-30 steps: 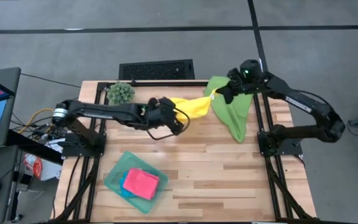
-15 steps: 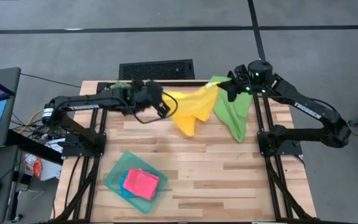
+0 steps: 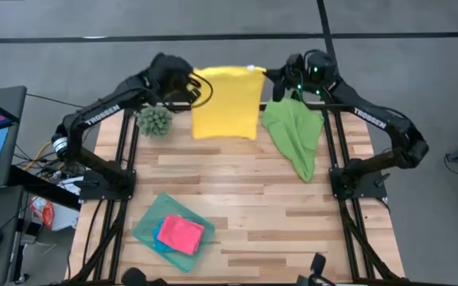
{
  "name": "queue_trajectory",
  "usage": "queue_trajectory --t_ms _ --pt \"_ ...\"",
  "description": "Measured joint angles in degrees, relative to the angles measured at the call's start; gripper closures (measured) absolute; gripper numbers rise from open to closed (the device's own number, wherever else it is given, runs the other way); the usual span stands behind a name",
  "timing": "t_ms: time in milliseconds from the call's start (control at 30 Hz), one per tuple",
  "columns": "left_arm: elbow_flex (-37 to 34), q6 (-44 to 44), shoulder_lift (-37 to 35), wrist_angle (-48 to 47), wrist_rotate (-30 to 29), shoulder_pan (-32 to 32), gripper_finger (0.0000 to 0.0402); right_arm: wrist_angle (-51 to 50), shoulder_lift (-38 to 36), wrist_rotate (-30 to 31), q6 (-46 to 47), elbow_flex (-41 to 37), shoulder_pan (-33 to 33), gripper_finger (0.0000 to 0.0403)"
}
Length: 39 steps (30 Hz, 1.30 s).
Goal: Fold microfiber towels
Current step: Fold the yellow microfiber towel
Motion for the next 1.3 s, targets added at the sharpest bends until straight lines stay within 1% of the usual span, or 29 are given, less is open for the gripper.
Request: queue_trajectory --t_ms 133,200,267,333,367,433,533,600,733,933,1067,1167,1233,1300 --pt "4.0 6.9 0.0 -0.1 0.0 1.3 0.0401 -0.5 0.0 1.0 -4.4 4.1 -0.5 0.0401" --pt "5.9 8.2 0.0 0.7 -0.1 1.3 0.0401 -1.6 -1.0 1.2 -5.7 5.0 -0.7 0.0401" --pt "6.9 7.5 -0.3 0.7 1.8 1.2 0.0401 -3.9 -2.4 1.0 -6.5 5.0 -0.7 0.0401" --pt "6.7 6.7 -0.6 -1.1 4.1 0.8 0.0401 -9.0 -4.0 0.8 -8.0 5.0 -0.4 0.0401" --pt "6.3 5.4 -0.6 -2.0 4.4 0.2 0.0401 -11.8 -4.7 0.7 -8.8 4.7 -0.1 0.0401" --pt "4.7 2.0 -0.6 -5.3 5.0 -0.9 0.0401 -17.0 -6.2 0.2 -10.2 2.8 1.0 0.0401" --pt "-0.6 -2.5 -0.6 -7.2 8.6 -3.9 0.0401 -22.1 -8.6 -1.8 -10.0 -2.2 3.1 0.0401" --pt "-5.7 -4.8 -0.7 -7.2 10.2 -7.0 0.0401 -23.0 -10.8 -2.6 -7.8 -6.8 5.4 0.0401" --pt "-15.4 -10.5 -0.7 -5.2 10.4 -15.2 0.0401 -22.2 -15.6 -2.8 -1.5 -16.8 12.5 0.0401" --pt "-26.2 -25.6 -0.7 -4.0 10.4 -28.3 0.0401 -12.9 -20.4 -0.7 11.7 -30.1 24.2 0.0401" --pt "-30.1 -37.2 -0.7 -3.7 10.4 -36.1 0.0401 -8.7 -20.9 3.0 20.0 -35.8 31.5 0.0401" --pt "-31.9 -43.4 -0.8 -2.3 9.5 -40.7 0.0401 -8.1 -20.7 7.2 24.3 -37.7 36.1 0.0401" --pt "-32.2 -45.7 -0.8 -1.9 7.8 -42.6 0.0401 -8.1 -20.7 10.6 26.1 -38.3 37.7 0.04" --pt "-32.2 -48.0 -0.8 -1.8 7.0 -43.0 0.0401 -8.2 -20.7 13.1 27.5 -38.4 37.4 0.04"
